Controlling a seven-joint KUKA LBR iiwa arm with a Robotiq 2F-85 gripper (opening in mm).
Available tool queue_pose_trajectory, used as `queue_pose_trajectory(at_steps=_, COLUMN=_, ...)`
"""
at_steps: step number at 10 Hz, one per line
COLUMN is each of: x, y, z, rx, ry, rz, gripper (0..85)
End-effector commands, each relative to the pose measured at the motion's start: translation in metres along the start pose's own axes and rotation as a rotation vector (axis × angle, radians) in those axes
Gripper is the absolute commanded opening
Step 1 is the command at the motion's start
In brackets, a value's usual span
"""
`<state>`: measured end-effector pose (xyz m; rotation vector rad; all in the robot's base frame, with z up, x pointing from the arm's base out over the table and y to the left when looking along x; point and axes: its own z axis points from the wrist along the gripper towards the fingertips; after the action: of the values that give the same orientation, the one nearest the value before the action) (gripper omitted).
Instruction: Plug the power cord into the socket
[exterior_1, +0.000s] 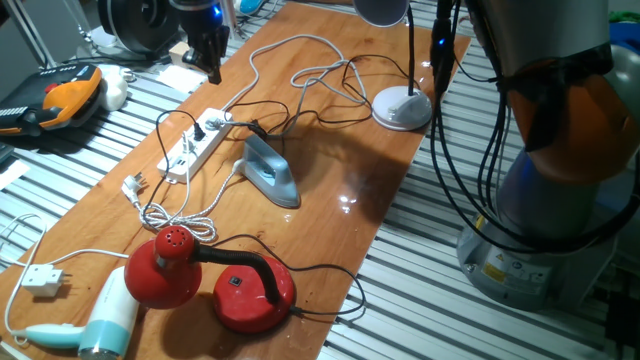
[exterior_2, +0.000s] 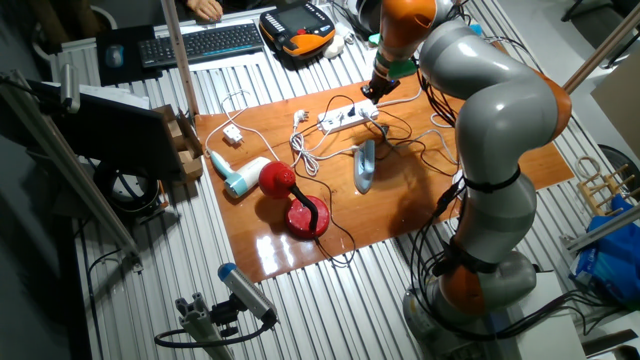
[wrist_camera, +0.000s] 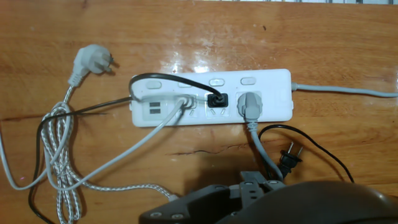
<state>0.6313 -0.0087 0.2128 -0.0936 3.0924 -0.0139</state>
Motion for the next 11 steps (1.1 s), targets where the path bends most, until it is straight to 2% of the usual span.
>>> queue_pose_trajectory(at_steps=1, x=0.000, y=0.000, z=0.000, rx=0.003, ry=0.000, rz=0.000, gripper=0.0)
queue_pose_trajectory(at_steps=9, x=0.006, y=0.010, z=0.005, rx=0.017, ry=-0.002, rz=0.001, gripper=0.0)
queue_pose_trajectory(at_steps=11, x=0.006, y=0.010, z=0.004, rx=0.012, ry=0.005, rz=-0.001, gripper=0.0)
